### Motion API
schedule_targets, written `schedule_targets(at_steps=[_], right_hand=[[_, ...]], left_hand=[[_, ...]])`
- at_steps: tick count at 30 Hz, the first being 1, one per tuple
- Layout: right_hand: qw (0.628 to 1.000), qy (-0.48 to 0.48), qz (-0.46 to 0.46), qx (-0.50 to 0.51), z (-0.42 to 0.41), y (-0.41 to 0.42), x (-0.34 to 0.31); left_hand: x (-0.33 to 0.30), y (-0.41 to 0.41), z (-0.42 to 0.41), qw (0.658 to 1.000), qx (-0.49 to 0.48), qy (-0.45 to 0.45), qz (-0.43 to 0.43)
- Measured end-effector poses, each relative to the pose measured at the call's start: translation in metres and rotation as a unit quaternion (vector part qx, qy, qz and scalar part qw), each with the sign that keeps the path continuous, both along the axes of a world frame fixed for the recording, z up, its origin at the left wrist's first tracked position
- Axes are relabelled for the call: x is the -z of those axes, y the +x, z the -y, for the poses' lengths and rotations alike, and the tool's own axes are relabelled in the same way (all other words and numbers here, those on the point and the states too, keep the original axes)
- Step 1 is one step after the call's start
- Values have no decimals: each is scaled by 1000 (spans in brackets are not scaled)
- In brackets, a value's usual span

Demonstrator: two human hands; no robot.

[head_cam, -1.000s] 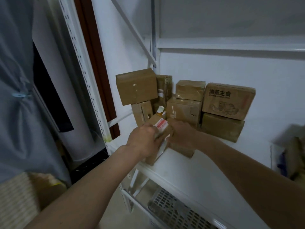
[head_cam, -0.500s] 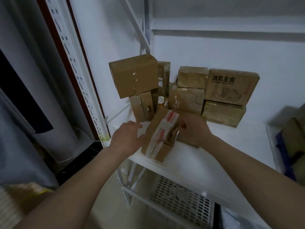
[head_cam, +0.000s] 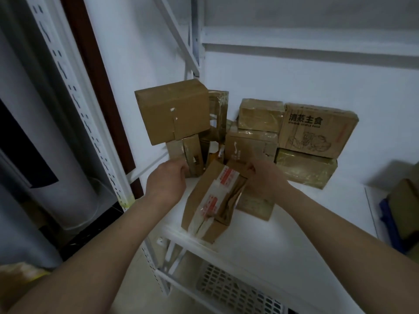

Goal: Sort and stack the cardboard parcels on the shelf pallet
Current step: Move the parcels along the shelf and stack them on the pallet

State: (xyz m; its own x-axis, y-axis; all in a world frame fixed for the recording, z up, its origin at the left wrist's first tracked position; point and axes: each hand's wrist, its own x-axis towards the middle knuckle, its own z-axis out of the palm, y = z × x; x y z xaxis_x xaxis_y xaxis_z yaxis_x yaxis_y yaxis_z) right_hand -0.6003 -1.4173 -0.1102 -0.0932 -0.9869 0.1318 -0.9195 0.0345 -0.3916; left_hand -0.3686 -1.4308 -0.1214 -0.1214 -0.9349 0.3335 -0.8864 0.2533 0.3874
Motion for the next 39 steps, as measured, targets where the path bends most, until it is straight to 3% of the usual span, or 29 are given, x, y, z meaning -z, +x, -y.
schedule_targets(at_steps=[7, 12, 18, 22, 27, 39], right_hand=[[998, 40, 46, -30, 41, 7, -10], [979, 133, 147, -37, 75, 20, -17], [966, 201, 161, 15, 114, 32, -9], [925, 218, 306, 64, 130, 35, -3], [930, 224, 283, 72, 140, 39, 3], [956, 211, 203, 39, 139, 52, 2]], left_hand=[[21, -4, 32, 996, -1, 86, 25], [36, -15, 77, 981, 50, 187, 21], [52, -39, 124, 958, 135, 233, -99], [62, -48, 145, 928, 178, 277, -176], [67, -61, 157, 927, 142, 269, -219], [62, -70, 160, 983, 49, 151, -91]])
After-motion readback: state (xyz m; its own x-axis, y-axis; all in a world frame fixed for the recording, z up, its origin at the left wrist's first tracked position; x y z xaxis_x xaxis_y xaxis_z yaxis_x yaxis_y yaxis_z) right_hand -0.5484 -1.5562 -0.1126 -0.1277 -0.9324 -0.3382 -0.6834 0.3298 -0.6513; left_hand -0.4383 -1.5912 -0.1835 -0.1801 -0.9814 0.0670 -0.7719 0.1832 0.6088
